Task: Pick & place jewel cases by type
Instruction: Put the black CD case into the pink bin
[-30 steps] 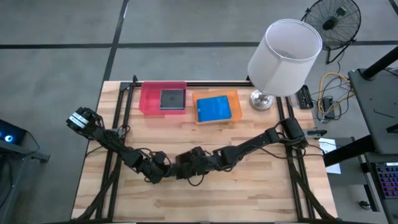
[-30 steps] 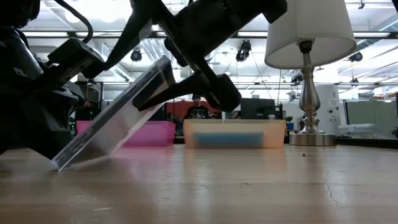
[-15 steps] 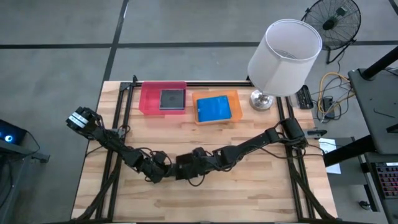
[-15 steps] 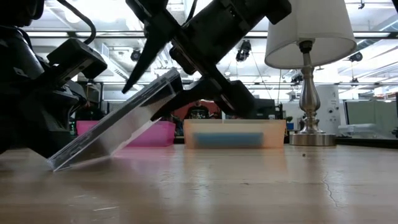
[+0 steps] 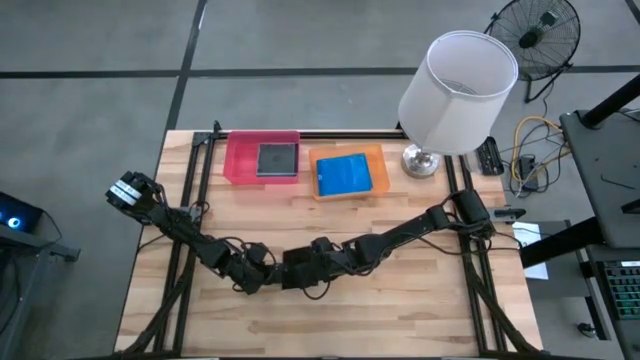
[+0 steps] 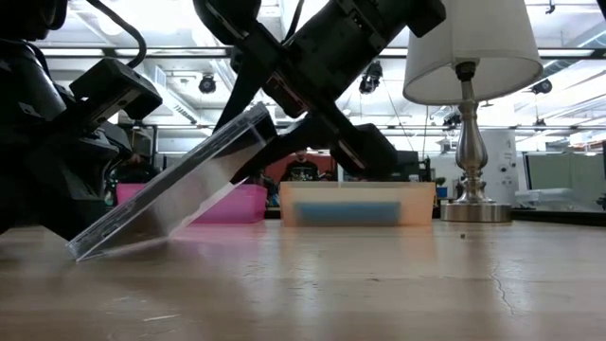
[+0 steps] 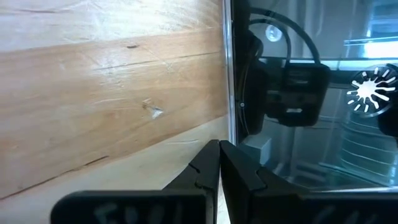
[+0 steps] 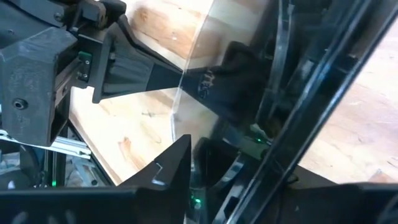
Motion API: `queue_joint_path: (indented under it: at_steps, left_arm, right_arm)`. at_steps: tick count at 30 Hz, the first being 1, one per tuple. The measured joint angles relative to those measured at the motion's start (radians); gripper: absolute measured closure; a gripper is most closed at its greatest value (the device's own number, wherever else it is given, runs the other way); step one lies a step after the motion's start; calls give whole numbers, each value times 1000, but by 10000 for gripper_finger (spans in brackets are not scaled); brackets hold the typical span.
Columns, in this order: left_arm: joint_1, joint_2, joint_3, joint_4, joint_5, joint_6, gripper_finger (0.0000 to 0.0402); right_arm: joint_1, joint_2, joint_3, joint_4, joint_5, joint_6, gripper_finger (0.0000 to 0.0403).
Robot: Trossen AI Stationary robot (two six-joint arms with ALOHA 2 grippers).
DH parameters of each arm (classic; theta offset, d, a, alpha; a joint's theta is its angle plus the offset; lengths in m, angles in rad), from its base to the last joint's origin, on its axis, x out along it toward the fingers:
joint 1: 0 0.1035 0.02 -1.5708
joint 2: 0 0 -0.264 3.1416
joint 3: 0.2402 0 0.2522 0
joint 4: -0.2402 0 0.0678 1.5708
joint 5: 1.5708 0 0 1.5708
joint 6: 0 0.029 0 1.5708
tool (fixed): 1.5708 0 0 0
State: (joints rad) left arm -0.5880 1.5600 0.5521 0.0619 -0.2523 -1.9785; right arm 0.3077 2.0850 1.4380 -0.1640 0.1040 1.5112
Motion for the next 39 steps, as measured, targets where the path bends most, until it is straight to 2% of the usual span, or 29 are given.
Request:
queue_joint_path:
  at_steps: [13,18,30,35,39]
  left_arm:
    - [0,-14,-1,-3,1,14,401]
    - [-2,-55,-2,-81,10,19,397]
    - [-1,-239,-6,-362,3,79,305]
    - [-1,-305,-6,-361,-3,177,298]
    - [-1,-355,-5,-353,-10,221,298]
  right_arm:
    - [0,-2,0,-1,16,-3,346]
    - [0,-5,2,2,18,-21,358]
    - [-7,-94,0,-81,26,-144,360]
    - [-11,-156,0,-164,47,-269,360]
    - [-19,-205,0,-201,61,-308,360]
